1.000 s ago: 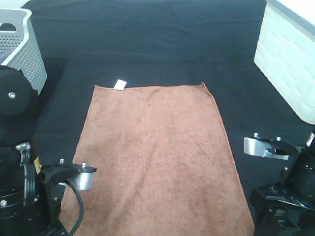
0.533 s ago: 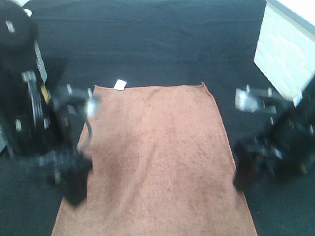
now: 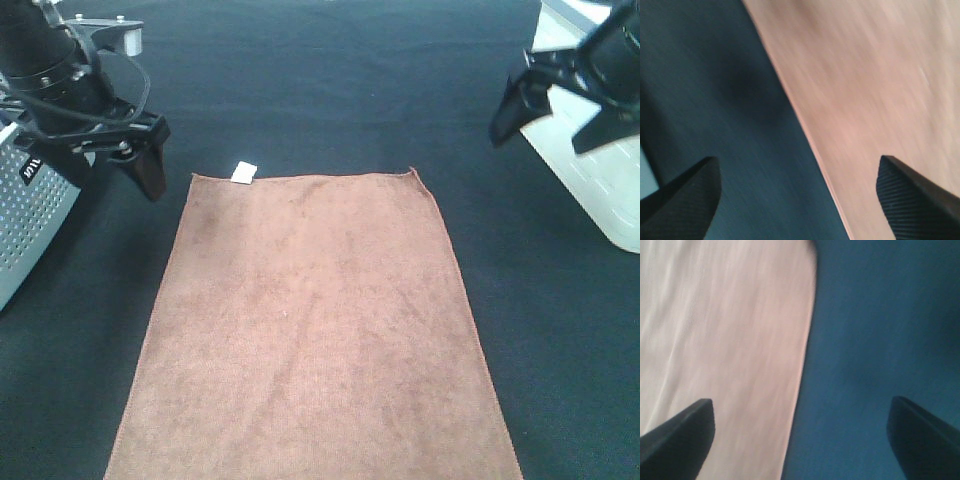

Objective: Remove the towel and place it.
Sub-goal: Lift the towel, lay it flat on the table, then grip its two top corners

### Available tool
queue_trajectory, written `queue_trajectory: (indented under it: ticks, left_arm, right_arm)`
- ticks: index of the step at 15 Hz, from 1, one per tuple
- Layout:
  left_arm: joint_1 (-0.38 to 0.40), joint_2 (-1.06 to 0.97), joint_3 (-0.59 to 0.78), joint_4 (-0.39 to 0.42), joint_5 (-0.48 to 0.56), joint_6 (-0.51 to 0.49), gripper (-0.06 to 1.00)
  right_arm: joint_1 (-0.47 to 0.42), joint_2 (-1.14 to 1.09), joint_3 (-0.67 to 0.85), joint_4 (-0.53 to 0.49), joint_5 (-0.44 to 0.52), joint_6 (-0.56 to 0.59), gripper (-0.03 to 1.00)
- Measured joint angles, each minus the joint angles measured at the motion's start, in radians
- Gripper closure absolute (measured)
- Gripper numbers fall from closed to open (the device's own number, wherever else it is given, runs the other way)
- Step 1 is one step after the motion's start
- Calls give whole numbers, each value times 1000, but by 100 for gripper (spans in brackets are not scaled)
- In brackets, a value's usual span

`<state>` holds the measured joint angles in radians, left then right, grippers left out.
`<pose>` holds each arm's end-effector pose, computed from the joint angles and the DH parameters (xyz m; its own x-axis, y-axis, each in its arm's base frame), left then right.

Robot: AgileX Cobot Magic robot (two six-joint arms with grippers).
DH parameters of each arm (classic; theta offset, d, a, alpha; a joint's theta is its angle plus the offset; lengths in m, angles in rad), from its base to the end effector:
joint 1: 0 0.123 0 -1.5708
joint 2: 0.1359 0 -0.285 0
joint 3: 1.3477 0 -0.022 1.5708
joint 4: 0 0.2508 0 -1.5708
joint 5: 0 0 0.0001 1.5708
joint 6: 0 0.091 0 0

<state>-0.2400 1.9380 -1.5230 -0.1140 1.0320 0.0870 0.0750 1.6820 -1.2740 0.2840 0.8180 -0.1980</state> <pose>0.3875 -0.1040 0.2242 -0.9416 0.2594 -0.2149 0.2835 0.9548 -0.0894 0.3511 0.0451 0.2610 -0.8967 -0.0684 -0.4373 -0.1634 0.9694 0.1835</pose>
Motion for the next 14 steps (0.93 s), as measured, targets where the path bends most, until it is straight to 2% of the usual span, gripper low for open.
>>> queue_trajectory:
  ticks: [2, 6, 8, 11, 14]
  left_arm:
    - [32, 99, -88, -5, -3, 0, 15]
    - [38, 285, -275, -11, -3, 0, 15]
    - [38, 386, -383, -17, -8, -6, 15]
    - [38, 463, -450, -32, -16, -24, 15]
    - [41, 485, -455, -41, -55, -26, 15]
  right_arm:
    - [0, 4, -6, 34, -52, -1, 11]
    - [0, 108, -24, 42, -67, -27, 11]
    - [0, 255, -136, 26, -83, -28, 11]
    - [14, 420, -306, 20, -92, -54, 11]
    - [46, 539, -362, 2, -94, -57, 11]
